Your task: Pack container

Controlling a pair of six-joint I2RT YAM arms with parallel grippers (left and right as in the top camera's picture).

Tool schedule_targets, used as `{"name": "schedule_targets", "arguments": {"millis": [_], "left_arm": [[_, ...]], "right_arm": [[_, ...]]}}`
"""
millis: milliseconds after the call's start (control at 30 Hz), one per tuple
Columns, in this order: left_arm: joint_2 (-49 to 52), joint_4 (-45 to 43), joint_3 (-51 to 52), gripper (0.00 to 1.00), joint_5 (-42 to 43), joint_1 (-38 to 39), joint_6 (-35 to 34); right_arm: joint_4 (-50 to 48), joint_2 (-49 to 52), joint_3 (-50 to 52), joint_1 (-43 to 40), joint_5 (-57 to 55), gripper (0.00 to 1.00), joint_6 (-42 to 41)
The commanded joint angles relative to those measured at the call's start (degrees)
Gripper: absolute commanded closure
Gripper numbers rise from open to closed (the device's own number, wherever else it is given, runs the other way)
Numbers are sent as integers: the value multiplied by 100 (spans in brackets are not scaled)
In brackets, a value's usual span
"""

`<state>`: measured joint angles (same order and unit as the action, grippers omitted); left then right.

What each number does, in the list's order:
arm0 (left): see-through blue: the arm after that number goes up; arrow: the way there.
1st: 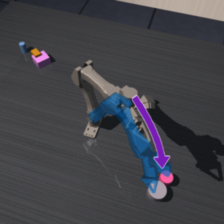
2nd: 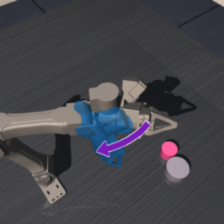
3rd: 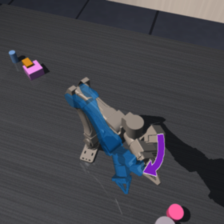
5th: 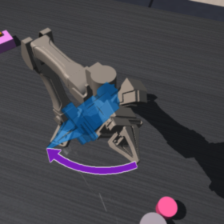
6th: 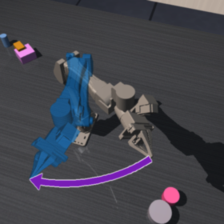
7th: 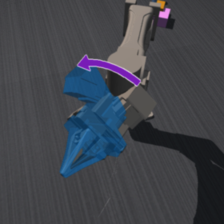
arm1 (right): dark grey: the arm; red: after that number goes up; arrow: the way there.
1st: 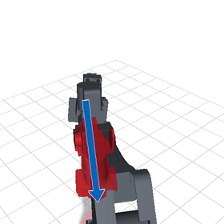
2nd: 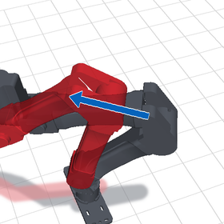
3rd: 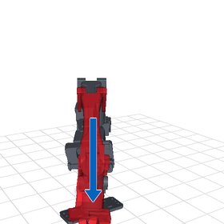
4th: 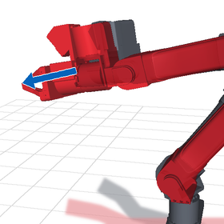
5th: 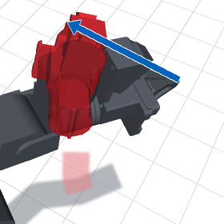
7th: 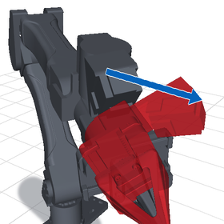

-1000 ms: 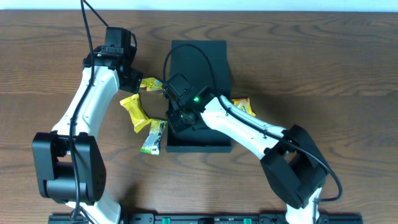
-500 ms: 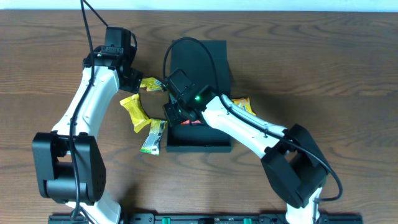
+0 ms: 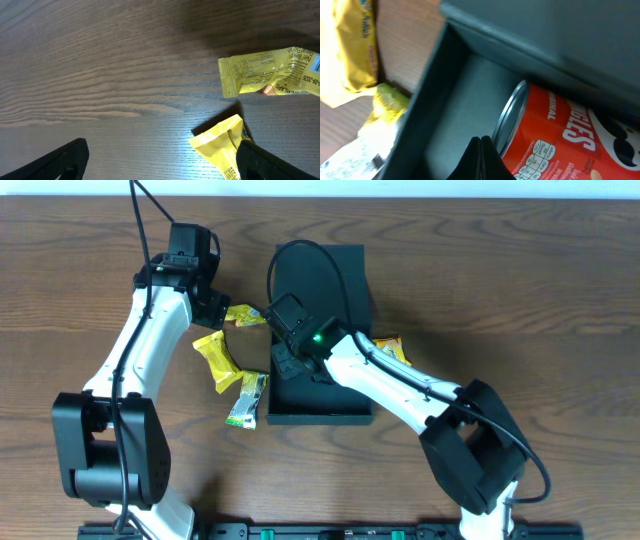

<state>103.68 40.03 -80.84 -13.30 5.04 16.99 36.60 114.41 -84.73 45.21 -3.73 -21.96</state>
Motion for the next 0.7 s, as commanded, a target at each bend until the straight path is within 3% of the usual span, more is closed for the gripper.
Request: {"name": "schedule_targets", "arguments": {"millis": [0,533,667], "left_arm": [[57,-4,-142,5,-20,2,59],[57,-4,-142,5,-17,2,57],[57,-13,-142,5,-17,2,59]], "right_arm": [[50,105,11,-26,-568,99,-68],[321,103,7,-439,-960,99,103],[310,61,-334,-560,-321,99,142]]}}
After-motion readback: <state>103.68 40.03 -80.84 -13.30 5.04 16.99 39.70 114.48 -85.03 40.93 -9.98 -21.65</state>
